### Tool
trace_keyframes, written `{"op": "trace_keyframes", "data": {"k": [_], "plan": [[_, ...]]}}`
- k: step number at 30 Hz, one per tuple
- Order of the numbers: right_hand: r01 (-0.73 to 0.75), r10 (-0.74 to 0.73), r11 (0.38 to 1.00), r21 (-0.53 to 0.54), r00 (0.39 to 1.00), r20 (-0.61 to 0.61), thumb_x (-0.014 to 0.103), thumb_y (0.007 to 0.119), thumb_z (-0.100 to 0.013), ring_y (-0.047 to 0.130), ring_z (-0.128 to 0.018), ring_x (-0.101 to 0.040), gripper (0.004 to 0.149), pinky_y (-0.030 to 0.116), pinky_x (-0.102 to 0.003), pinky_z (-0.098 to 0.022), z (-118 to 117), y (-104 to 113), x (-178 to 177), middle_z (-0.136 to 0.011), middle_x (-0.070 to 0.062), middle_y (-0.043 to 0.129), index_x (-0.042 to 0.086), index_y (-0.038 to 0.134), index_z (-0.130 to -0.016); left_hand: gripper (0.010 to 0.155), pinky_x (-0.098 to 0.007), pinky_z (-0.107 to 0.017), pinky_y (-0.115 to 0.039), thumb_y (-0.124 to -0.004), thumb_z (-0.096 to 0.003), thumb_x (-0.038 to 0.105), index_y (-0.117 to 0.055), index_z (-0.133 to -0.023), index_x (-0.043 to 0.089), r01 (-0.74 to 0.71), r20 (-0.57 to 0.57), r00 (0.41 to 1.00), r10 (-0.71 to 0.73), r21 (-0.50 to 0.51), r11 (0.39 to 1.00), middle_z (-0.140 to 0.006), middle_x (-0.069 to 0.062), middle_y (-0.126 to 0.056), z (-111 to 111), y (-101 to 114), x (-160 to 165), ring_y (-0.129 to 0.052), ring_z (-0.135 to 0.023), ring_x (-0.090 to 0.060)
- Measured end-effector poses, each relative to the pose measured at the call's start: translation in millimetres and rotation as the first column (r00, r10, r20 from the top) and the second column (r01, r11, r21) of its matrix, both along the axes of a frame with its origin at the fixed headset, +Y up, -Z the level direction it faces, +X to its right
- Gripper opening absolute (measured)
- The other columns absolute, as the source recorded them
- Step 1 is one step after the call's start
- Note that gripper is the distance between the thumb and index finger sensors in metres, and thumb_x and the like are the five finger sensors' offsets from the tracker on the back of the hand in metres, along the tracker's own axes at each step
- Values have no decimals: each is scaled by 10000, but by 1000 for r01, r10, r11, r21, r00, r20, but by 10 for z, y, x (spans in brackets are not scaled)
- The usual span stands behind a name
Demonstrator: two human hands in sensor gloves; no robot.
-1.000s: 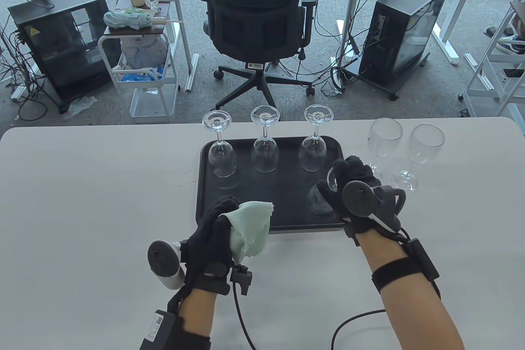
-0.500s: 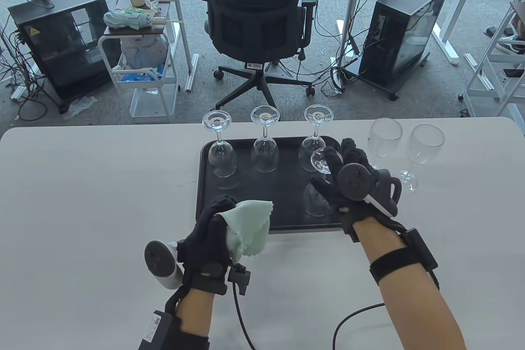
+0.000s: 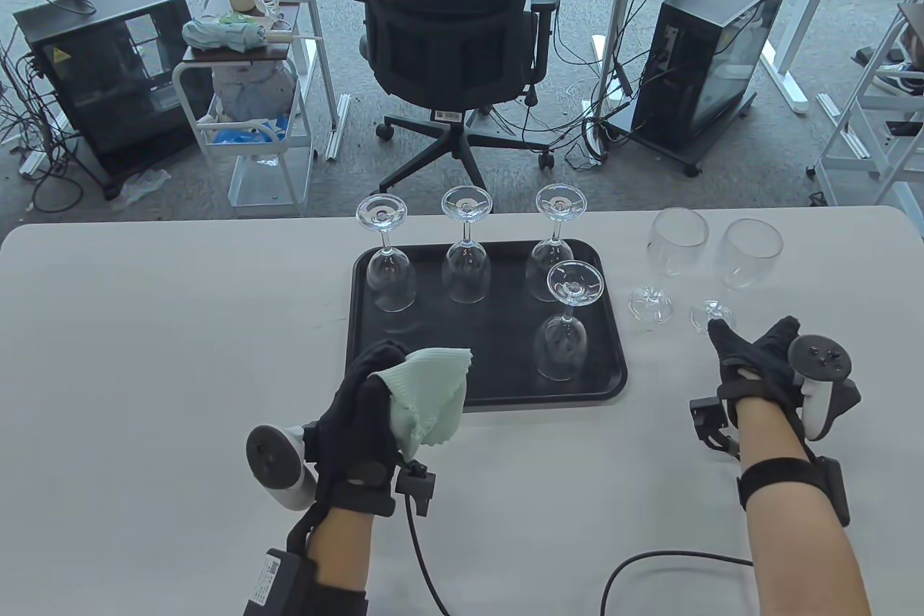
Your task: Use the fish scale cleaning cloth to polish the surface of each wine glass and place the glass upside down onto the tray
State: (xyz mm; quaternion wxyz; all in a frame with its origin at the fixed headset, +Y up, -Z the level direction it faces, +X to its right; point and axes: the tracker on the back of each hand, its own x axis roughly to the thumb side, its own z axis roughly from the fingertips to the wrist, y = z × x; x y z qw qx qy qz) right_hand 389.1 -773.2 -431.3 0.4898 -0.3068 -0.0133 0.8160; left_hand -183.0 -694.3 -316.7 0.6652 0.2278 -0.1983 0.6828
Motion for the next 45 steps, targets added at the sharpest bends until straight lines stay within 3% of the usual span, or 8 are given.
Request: {"op": "trace_keyframes", "data": {"k": [12,18,31,35,37,38,42,45], "plan": [[126,-128,990,-70,991,-24,587,904,-467,82,-977,-482,943,199,-604,-686,-668,-67,62,-1148,-185,140,285,285,-1112,536,-603,-557,-821,-607,-554,558,-727,-968,239,5,-20,1000,-6,-12,1000,-1056,-63,-725,0,17,-68,-813,-909,-379],[95,-91,995,-42,993,71,490,899,-491,146,-988,-462,613,235,-586,-683,-769,-81,97,-1153,-172,281,326,623,-1014,537,-604,-556,-821,-608,-554,558,-729,-967,237,-3,-19,1000,3,0,1000,-1055,-63,-728,17,50,-75,-813,-909,-379],[115,-130,968,223,990,54,354,865,-502,334,-1012,-448,410,385,-658,-686,-158,34,267,-1100,-169,548,338,766,-900,536,-605,-555,-821,-605,-554,562,-731,-965,242,5,-10,1000,-5,-2,1000,-1051,-64,-732,11,40,-6,-820,-903,-376],[-187,223,906,381,973,-52,332,822,-520,418,-1033,-412,409,357,-681,-689,202,318,215,-1003,-115,757,344,718,-915,538,-610,-565,-813,-603,-554,563,-730,-965,241,1,2,1000,-1,0,1000,-1051,-64,-732,28,49,51,-819,-904,-375],[-447,592,713,540,797,-120,340,821,-525,464,-1038,-380,425,340,-689,-697,445,575,56,-966,-107,774,348,702,-933,539,-612,-567,-810,-603,-552,563,-730,-966,241,-5,7,1000,5,2,1000,-1051,-65,-732,35,53,77,-818,-906,-376],[-491,662,653,577,739,-122,336,829,-522,507,-1024,-361,437,360,-695,-697,508,636,0,-946,-105,783,342,703,-940,539,-613,-571,-807,-602,-553,563,-728,-967,241,-4,14,1000,4,3,1000,-1051,-64,-730,39,58,88,-815,-908,-375],[-621,955,259,740,278,-102,348,882,-504,700,-904,-318,488,649,-587,-627,983,984,-639,-852,-76,860,332,715,-962,539,-620,-582,-795,-602,-552,562,-725,-969,243,-17,24,1000,17,8,1000,-1055,-63,-724,62,77,127,-804,-916,-375],[-613,975,214,760,178,-131,375,898,-490,781,-853,-310,507,776,-474,-508,1209,1056,-1144,-822,-50,917,338,729,-965,538,-620,-588,-791,-602,-553,562,-723,-971,245,-16,31,999,15,13,1000,-1057,-63,-723,70,92,149,-802,-919,-375]]}}
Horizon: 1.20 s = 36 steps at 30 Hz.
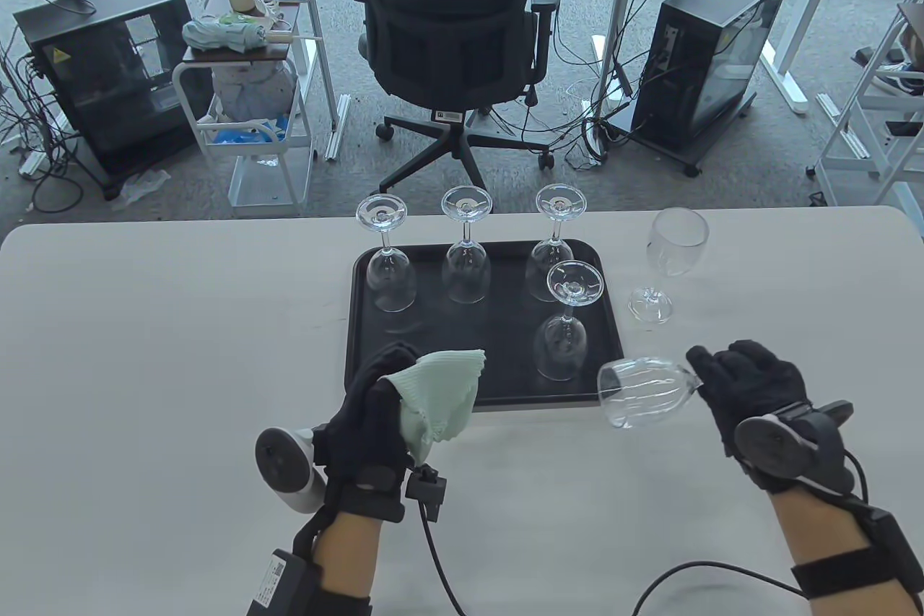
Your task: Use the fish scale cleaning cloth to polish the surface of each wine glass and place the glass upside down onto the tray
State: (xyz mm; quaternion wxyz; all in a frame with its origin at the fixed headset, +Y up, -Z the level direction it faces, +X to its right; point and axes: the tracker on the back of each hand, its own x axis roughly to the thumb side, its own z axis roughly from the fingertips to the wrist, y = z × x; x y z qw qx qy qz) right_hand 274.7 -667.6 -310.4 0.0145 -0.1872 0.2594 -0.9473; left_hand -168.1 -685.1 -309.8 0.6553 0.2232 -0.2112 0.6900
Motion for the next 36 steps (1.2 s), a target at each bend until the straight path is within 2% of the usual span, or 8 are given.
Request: {"op": "trace_keyframes", "data": {"k": [8,14,20,23,25,29,32,36], "plan": [[-63,64,996,55,998,-17,384,912,-467,815,-838,-297,503,801,-452,-481,262,15,-1185,-810,-31,940,344,757,-944,540,-632,-631,-752,-602,-549,559,-719,-973,245,15,32,999,-16,48,999,-1064,-63,-715,46,43,95,-782,-941,-378],[13,-13,999,42,1000,14,375,923,-455,807,-846,-304,501,793,-461,-493,257,102,-1589,-822,-37,936,337,777,-932,541,-648,-685,-680,-594,-545,567,-714,-975,262,57,42,997,-62,100,993,-1075,-44,-708,80,62,166,-750,-970,-366],[145,-140,983,114,989,-50,376,922,-461,800,-854,-300,496,795,-460,-498,352,174,-1639,-833,-32,928,342,773,-933,573,-715,-746,-495,-624,-534,625,-693,-1002,301,158,73,984,-160,36,987,-1133,-24,-640,-1,-85,238,-589,-1072,-356],[173,-169,975,137,985,-37,367,941,-449,801,-854,-295,501,793,-471,-499,372,143,-1606,-836,-31,925,339,783,-925,665,-723,-712,-590,-648,-506,716,-611,-1057,345,157,178,972,-155,4,988,-1197,-18,-500,-31,-155,312,-519,-1104,-375],[175,-175,975,133,985,-14,374,945,-445,808,-846,-288,499,806,-461,-478,359,95,-1559,-829,-30,931,340,792,-919,726,-706,-691,-637,-678,-495,745,-515,-1092,366,271,196,944,-266,2,963,-1224,-17,-384,-25,-160,381,-459,-1120,-385],[189,-186,968,163,982,-38,411,945,-450,772,-880,-300,538,791,-466,-505,349,48,-1473,-889,-36,887,342,750,-947,671,-574,-516,-829,-698,-504,697,-564,-1055,339,298,69,952,-298,6,954,-1157,-52,-511,14,-153,436,-681,-973,-384],[286,-250,947,145,942,-223,533,889,-467,513,-1021,-367,663,711,-499,-635,386,39,-1325,-1104,-97,606,364,592,-1035,607,-578,-467,-854,-725,-505,656,-642,-1012,333,250,53,967,-250,1,968,-1114,-44,-589,11,-130,357,-732,-935,-395],[536,-498,841,75,820,-281,639,797,-484,345,-1038,-424,859,635,-571,-684,301,-4,-921,-1155,-140,361,346,271,-1095,591,-582,-460,-856,-722,-516,658,-658,-1009,338,155,90,984,-153,-16,988,-1111,-41,-608,-37,-128,225,-744,-932,-401]]}}
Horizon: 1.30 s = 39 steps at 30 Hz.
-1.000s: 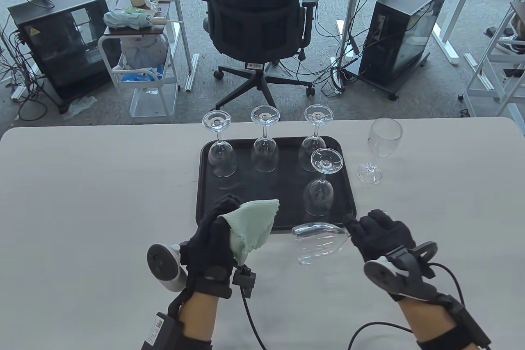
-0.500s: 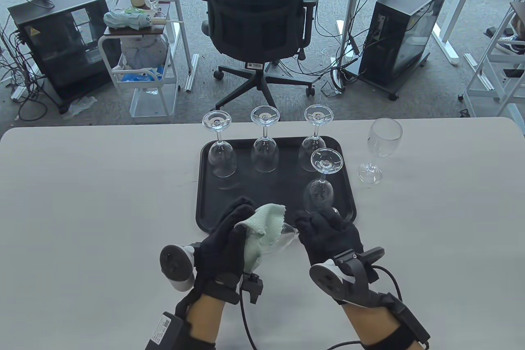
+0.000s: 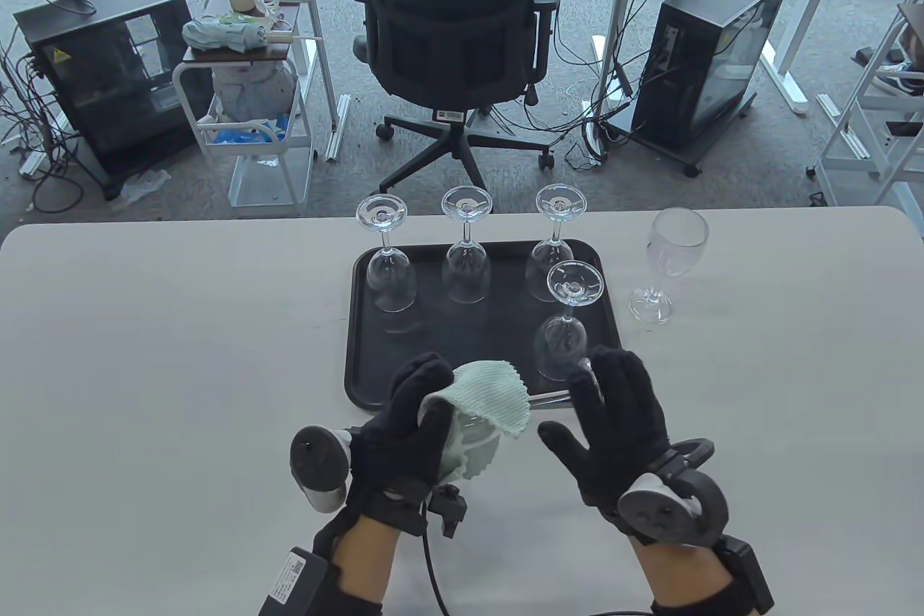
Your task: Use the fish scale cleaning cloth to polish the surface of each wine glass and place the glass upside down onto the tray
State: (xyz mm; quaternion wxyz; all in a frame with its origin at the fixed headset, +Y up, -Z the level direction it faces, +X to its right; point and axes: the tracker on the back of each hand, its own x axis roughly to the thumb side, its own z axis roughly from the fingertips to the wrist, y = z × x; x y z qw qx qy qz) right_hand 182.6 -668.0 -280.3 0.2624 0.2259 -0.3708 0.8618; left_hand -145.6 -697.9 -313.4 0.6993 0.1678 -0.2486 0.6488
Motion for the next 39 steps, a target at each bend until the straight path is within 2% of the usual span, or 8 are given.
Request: {"op": "trace_keyframes", "data": {"k": [6,11,14,17,21,27,35,39], "plan": [[264,-323,936,-233,906,-272,646,836,-449,945,-694,-380,879,893,-435,-419,-205,-187,134,-1132,-160,462,396,282,-1084,590,-575,-449,-867,-708,-528,666,-664,-1014,333,-13,105,994,15,-20,1000,-1111,-44,-625,8,27,60,-762,-926,-404],[397,-512,829,-393,821,-252,660,753,-487,963,-396,-242,718,882,-297,-187,-251,-241,128,-936,-163,693,355,442,-1058,613,-561,-471,-855,-696,-512,681,-647,-1016,337,34,51,998,-38,74,997,-1121,-42,-593,113,79,161,-732,-952,-369],[357,-576,717,-599,787,-220,666,703,-518,949,-413,-284,729,875,-326,-201,-282,-287,129,-943,-206,665,300,408,-1075,621,-558,-467,-871,-692,-500,704,-645,-1009,352,129,-44,991,-124,135,982,-1113,-36,-602,144,133,148,-733,-956,-356],[244,-343,905,-349,904,-255,648,746,-497,939,-505,-340,821,882,-388,-284,-230,-216,91,-1013,-202,619,276,314,-1088,594,-571,-436,-874,-701,-510,672,-682,-996,330,81,-23,997,-80,80,993,-1091,-52,-642,113,124,96,-757,-926,-379],[82,-89,996,-37,966,-244,631,777,-479,946,-565,-300,866,911,-367,-339,-171,-185,76,-1039,-158,565,286,240,-1064,594,-580,-444,-860,-689,-539,665,-668,-1018,313,1,103,995,8,-86,996,-1105,-66,-624,29,15,78,-739,-934,-399],[294,-465,804,-517,853,-237,686,711,-493,946,-409,-277,762,874,-335,-204,-312,-326,123,-924,-209,675,277,412,-1061,608,-568,-476,-847,-695,-507,688,-657,-1008,346,113,-4,994,-113,116,987,-1118,-38,-596,98,65,141,-718,-964,-361],[45,-53,998,-34,960,-275,621,825,-453,927,-611,-334,932,911,-407,-388,-163,-217,54,-1054,-188,513,268,209,-1056,592,-569,-449,-855,-671,-547,673,-667,-1022,318,14,106,994,2,-157,988,-1107,-66,-629,-7,-21,56,-741,-933,-395],[258,-329,931,-258,901,-282,609,785,-491,914,-543,-311,771,885,-368,-323,-227,-290,66,-983,-185,595,324,342,-1054,618,-551,-450,-858,-669,-531,697,-650,-1027,329,49,62,997,-46,-59,997,-1114,-59,-614,48,30,100,-742,-935,-383]]}}
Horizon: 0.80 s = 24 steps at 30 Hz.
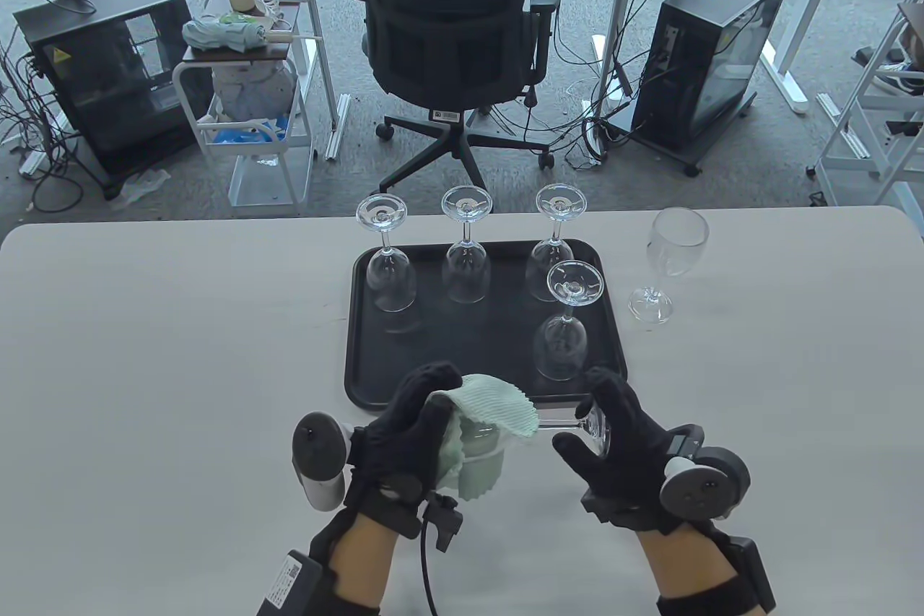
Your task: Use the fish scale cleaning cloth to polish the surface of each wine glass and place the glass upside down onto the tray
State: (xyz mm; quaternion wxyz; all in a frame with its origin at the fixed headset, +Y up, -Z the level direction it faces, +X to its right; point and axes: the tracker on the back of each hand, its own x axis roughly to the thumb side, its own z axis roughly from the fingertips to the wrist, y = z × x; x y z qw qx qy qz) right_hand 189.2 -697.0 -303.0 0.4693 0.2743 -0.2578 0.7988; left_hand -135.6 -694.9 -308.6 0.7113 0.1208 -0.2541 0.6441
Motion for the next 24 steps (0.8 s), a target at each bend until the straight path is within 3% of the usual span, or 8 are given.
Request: {"op": "trace_keyframes", "data": {"k": [3,6,8,10,14,17,22,24], "plan": [[109,-130,962,-249,989,-70,616,715,-517,909,-522,-328,726,875,-390,-303,-52,-60,5,-968,-211,616,298,373,-1073,627,-554,-466,-848,-670,-512,701,-640,-1017,329,70,-79,995,-58,159,985,-1117,-44,-607,62,91,18,-732,-945,-364],[-26,23,998,-58,999,-49,613,766,-495,917,-555,-375,830,886,-438,-337,-14,36,2,-1012,-220,583,251,299,-1079,602,-554,-451,-860,-668,-525,687,-661,-1009,328,52,-53,998,-47,117,992,-1100,-50,-637,29,94,-20,-753,-926,-374],[-219,207,952,215,975,78,615,791,-478,922,-601,-340,890,907,-411,-378,67,130,-23,-1046,-193,528,259,224,-1064,606,-547,-446,-866,-652,-539,691,-650,-1020,323,-17,8,1000,17,4,1000,-1104,-52,-635,-30,35,-52,-755,-925,-379],[-234,214,930,283,972,100,606,814,-471,927,-600,-325,904,916,-397,-377,89,143,-29,-1034,-189,535,274,211,-1057,604,-560,-450,-852,-660,-545,682,-653,-1024,315,-57,45,997,60,-64,996,-1108,-62,-630,-48,9,-49,-741,-929,-391],[11,-12,1000,-9,1000,-29,661,759,-480,926,-495,-286,780,887,-351,-282,-13,49,-12,-948,-192,628,311,364,-1055,615,-549,-452,-855,-660,-535,697,-645,-1027,327,-8,5,1000,8,30,1000,-1117,-56,-613,1,56,-30,-741,-938,-376],[72,-98,970,-234,990,-101,663,724,-498,912,-480,-319,769,862,-381,-270,-41,-30,-1,-943,-217,633,282,378,-1070,602,-556,-459,-856,-670,-515,693,-667,-1002,340,70,-89,995,-54,185,980,-1106,-37,-630,59,114,-13,-749,-941,-360],[-228,220,954,193,973,64,637,788,-472,903,-629,-346,916,890,-424,-405,71,73,-44,-1064,-190,490,249,205,-1061,586,-551,-447,-867,-657,-541,682,-676,-1008,328,6,-21,1000,-5,14,1000,-1097,-50,-653,-17,42,-77,-765,-924,-372],[-198,184,954,226,980,82,635,791,-472,916,-612,-330,907,906,-402,-388,94,82,-55,-1043,-188,525,250,216,-1059,589,-570,-460,-842,-665,-547,671,-670,-1017,317,-63,42,997,65,-50,997,-1108,-60,-634,-32,1,-71,-737,-936,-387]]}}
